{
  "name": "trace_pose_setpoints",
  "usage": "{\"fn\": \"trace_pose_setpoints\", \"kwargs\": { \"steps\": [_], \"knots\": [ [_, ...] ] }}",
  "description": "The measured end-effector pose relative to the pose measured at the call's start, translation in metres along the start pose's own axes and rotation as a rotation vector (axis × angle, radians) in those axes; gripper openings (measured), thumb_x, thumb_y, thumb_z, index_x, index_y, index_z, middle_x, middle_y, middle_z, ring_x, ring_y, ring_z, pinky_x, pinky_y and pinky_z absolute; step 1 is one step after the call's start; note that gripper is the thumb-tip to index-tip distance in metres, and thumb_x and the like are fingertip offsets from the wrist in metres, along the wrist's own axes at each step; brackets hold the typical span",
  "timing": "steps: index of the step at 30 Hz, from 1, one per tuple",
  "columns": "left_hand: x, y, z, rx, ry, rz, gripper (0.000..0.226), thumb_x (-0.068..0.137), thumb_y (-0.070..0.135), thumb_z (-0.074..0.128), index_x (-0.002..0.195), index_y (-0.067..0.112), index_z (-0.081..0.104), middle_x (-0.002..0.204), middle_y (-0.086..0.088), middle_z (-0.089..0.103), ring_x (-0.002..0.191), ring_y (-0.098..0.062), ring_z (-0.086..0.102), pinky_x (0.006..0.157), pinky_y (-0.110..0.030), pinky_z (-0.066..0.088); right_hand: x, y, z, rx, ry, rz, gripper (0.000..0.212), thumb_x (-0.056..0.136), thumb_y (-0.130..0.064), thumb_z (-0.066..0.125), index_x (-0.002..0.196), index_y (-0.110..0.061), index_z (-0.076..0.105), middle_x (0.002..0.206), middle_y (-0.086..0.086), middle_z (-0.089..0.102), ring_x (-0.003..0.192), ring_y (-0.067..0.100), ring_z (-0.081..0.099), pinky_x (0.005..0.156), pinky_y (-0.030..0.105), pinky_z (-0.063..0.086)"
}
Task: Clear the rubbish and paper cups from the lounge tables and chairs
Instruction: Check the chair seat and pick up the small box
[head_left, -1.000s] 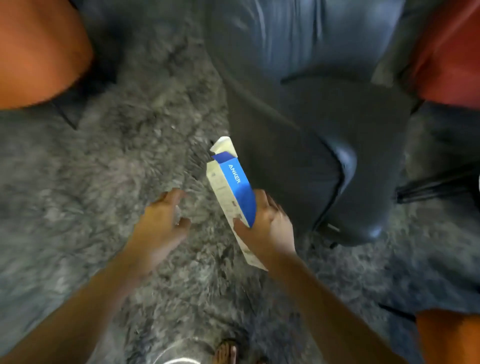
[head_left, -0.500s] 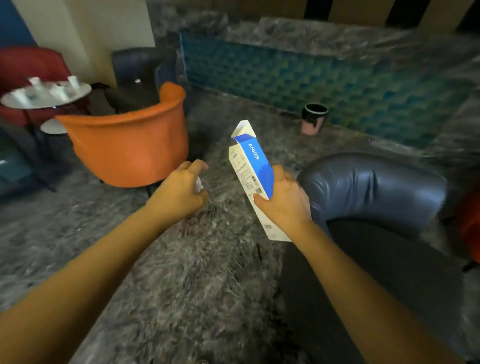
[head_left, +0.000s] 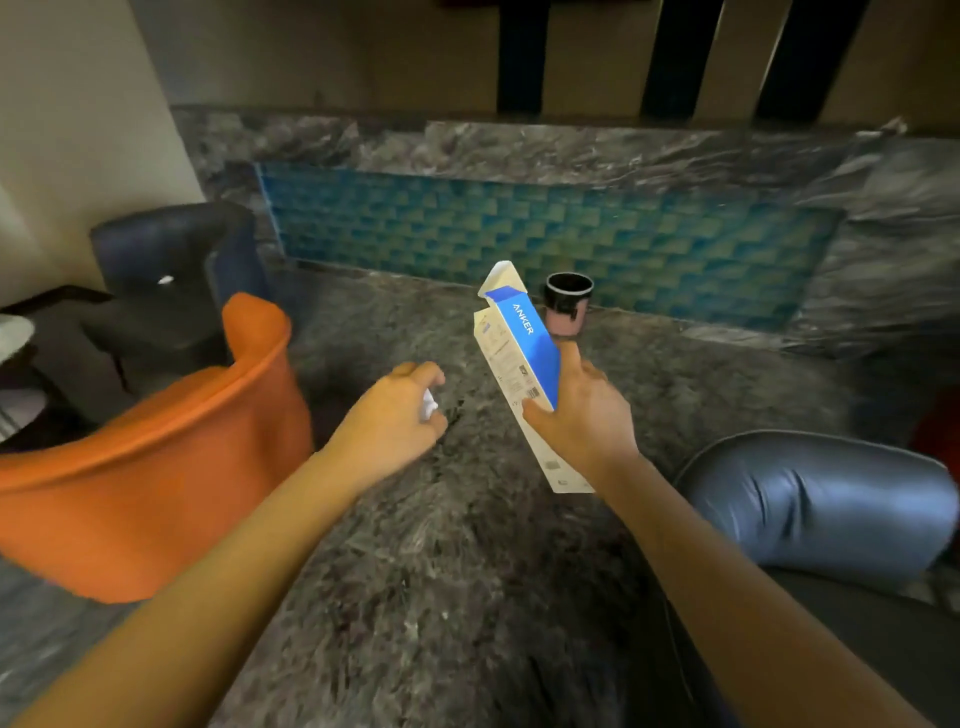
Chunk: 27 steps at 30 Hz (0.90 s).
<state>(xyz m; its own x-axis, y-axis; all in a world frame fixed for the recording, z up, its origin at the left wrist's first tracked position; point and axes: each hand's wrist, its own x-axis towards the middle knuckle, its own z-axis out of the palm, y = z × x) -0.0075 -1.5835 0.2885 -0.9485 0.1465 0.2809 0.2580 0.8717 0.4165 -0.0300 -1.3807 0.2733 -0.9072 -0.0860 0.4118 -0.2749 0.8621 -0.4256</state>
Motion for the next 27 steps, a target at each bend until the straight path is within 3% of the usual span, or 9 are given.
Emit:
{"fn": "trace_pose_setpoints", "kwargs": {
  "steps": [8,12,19,27],
  "knots": [
    [0.252,-0.072,0.048,0.107,-0.137,0.081,0.038,0.085,0.021,0.054,0.122,0.019,0.046,0.126,-0.004,0.049,0.109,-0.023,0.052,0.089,-0.038,0.046,0.227,0.066,0.086,0.001,0.079,0.067,0.051,0.081,-0.031,0.059,0.122,-0.012,0.037,0.104,0.007,0.058,0.089,0.028,0.056,0.06,0.031,0.04],
    [0.386,-0.103,0.055,0.093,-0.131,0.119,0.038,0.086,0.02,0.054,0.123,0.016,0.046,0.127,-0.005,0.05,0.111,-0.024,0.052,0.088,-0.034,0.045,0.351,0.101,0.115,0.008,0.112,0.145,0.048,0.081,-0.031,0.058,0.121,-0.013,0.038,0.107,0.008,0.058,0.093,0.029,0.056,0.062,0.034,0.043],
    [0.615,-0.173,0.12,0.06,-0.165,0.165,0.037,0.088,0.022,0.053,0.124,0.018,0.045,0.128,-0.004,0.049,0.112,-0.022,0.051,0.086,-0.032,0.044,0.54,0.189,0.195,-0.055,0.135,0.193,0.045,0.079,-0.031,0.059,0.114,-0.013,0.038,0.1,0.007,0.058,0.086,0.029,0.057,0.056,0.03,0.033],
    [0.9,-0.183,0.193,0.027,-0.194,0.288,0.033,0.086,0.02,0.055,0.118,0.015,0.049,0.126,-0.005,0.052,0.113,-0.024,0.051,0.089,-0.034,0.042,0.754,0.306,0.23,-0.139,0.159,0.354,0.04,0.075,-0.035,0.062,0.089,-0.018,0.028,0.078,-0.002,0.043,0.071,0.026,0.048,0.053,0.03,0.029]
  ]
}}
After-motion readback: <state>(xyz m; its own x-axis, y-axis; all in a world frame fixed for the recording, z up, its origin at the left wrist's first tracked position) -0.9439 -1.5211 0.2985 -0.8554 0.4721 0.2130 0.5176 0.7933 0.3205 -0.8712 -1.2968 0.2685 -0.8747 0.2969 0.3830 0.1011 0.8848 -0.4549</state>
